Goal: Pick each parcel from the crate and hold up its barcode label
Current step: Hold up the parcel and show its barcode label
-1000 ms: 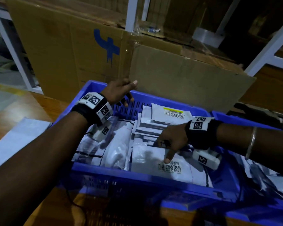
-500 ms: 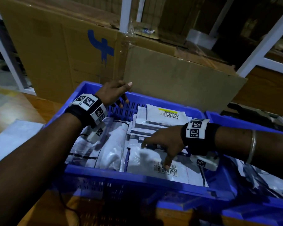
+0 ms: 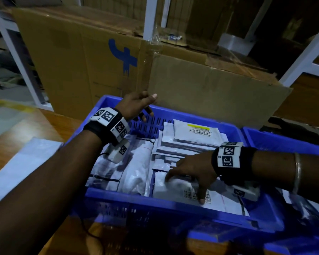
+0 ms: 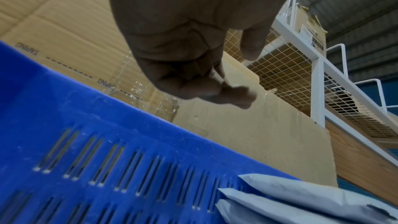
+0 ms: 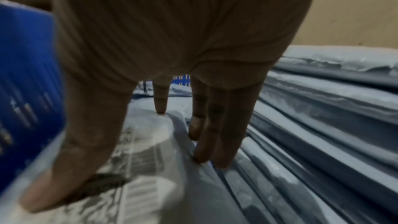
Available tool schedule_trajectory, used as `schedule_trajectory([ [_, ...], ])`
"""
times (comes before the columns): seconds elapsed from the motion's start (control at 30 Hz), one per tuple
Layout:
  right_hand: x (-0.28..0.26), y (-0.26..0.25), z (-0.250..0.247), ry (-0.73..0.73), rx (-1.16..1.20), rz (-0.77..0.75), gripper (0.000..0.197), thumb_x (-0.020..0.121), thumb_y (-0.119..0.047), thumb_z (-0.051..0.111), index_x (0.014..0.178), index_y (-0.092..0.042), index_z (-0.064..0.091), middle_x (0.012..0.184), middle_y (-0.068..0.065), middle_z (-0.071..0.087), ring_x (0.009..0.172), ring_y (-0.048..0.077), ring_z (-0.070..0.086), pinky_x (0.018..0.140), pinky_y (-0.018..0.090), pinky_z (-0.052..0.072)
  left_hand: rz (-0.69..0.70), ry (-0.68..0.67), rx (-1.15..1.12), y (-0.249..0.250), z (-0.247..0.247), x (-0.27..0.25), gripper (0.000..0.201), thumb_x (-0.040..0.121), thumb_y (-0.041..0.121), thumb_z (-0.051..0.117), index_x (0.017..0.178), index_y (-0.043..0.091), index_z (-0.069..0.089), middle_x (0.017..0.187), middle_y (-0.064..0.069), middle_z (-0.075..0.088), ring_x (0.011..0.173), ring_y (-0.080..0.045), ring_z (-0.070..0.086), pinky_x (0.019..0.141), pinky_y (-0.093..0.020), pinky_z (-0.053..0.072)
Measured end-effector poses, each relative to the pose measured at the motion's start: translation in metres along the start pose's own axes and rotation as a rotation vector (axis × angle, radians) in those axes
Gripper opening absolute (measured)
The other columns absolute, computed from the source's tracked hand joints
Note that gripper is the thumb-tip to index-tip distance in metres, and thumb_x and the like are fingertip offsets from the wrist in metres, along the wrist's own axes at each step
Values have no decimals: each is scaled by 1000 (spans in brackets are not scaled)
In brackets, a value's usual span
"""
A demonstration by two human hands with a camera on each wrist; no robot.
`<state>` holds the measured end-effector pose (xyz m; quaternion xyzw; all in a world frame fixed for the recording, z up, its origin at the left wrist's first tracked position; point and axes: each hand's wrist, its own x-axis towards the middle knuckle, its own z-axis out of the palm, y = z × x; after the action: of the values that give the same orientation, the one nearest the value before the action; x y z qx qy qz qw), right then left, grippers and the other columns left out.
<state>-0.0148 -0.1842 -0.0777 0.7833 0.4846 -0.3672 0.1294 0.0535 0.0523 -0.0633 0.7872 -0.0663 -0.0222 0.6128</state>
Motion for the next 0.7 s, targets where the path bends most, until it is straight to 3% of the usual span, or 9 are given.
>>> schedule_trajectory([
  [0.13, 0, -2, 3, -14, 18, 16, 99, 63, -40, 90, 144, -24, 36, 127, 8, 55, 115, 24, 52, 81, 21, 31, 115, 55, 220, 1, -8, 1, 26, 96, 37, 56, 94, 13, 65, 71, -9, 70, 39, -3, 49, 46, -22, 38],
  [0.23, 1, -4, -8, 88, 91, 51, 76, 70, -45, 85, 132, -24, 46, 111, 5, 60, 97, 19, 56, 78, 24, 39, 160, 120, 352, 2, -17, 1, 26, 95, 38, 56, 90, 16, 67, 67, -4, 69, 46, 3, 53, 51, -21, 37],
  [0.33, 8, -9, -32, 264, 141, 107, 46, 72, -42, 84, 105, -27, 55, 93, -2, 65, 77, 12, 56, 70, 24, 42, 143, 142, 424, 1, -28, 4, 27, 95, 40, 57, 92, 15, 66, 69, -5, 65, 58, -10, 58, 54, -25, 38],
  [0.43, 28, -16, -57, 414, 154, 116, 29, 76, -29, 80, 101, -20, 68, 85, -1, 71, 71, 9, 58, 68, 19, 42, 56, 104, 567, -3, -37, 8, 34, 94, 42, 57, 99, 10, 66, 80, -10, 62, 76, -27, 60, 64, -28, 41],
  [0.53, 56, -23, -77, 430, 176, 100, 20, 78, -26, 78, 96, -19, 73, 84, -1, 73, 74, 9, 63, 64, 13, 41, -14, 44, 703, -7, -42, 7, 29, 92, 43, 59, 97, 15, 67, 91, -10, 64, 87, -28, 63, 74, -33, 49],
  [0.7, 103, -29, -89, 356, 194, 81, 23, 78, -9, 72, 98, -20, 77, 88, 0, 75, 76, 10, 65, 69, 19, 49, -77, 52, 732, -9, -47, 5, 23, 91, 43, 60, 94, 21, 66, 89, -9, 65, 88, -28, 64, 75, -32, 51],
])
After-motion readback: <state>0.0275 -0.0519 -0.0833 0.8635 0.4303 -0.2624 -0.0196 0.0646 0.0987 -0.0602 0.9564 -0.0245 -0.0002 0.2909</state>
